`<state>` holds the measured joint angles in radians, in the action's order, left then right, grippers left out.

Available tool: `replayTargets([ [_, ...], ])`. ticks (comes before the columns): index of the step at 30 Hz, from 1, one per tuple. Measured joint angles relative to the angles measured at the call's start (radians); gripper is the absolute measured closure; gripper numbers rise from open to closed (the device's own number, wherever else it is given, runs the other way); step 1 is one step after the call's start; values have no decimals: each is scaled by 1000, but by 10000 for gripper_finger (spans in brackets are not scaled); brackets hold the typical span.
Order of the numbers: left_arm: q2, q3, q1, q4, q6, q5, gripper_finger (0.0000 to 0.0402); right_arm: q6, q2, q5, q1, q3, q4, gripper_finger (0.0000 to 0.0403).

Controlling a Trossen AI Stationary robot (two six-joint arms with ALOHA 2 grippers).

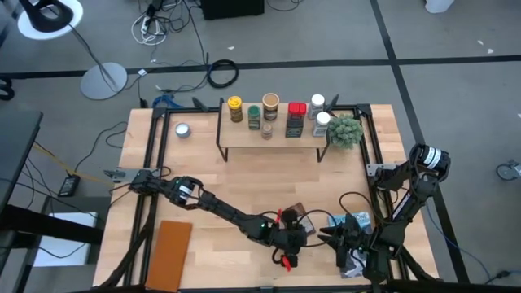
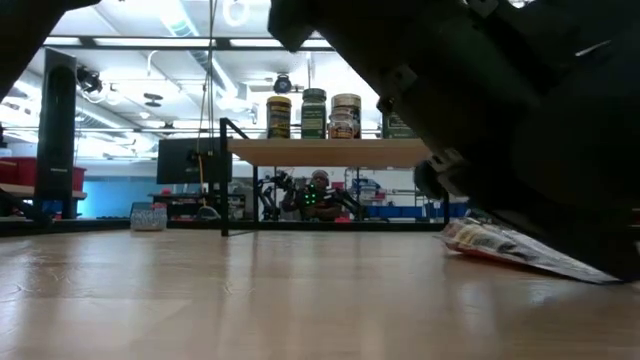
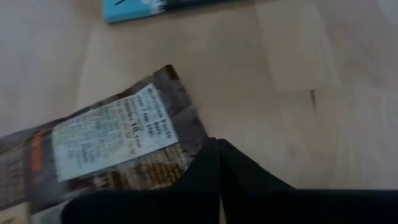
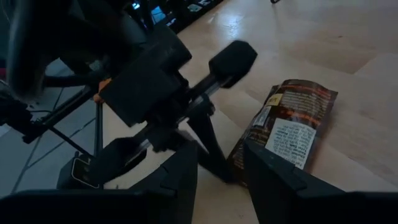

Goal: Shelf spices
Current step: Put the brown seasoning bag on the shelf

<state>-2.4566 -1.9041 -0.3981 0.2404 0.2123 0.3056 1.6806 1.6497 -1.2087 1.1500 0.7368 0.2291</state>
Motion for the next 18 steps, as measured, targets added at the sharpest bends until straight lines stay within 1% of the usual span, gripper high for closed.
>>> replayTargets([
  [9,69,-1,-1,83,-33,44,401,-1,0,2,0,0,0,275],
  [14,137,-1,-2,141,-90,87,401,-8,0,6,0,0,1,275],
  [18,165,-3,-2,165,-137,90,401,-11,0,70,-5,0,1,275],
])
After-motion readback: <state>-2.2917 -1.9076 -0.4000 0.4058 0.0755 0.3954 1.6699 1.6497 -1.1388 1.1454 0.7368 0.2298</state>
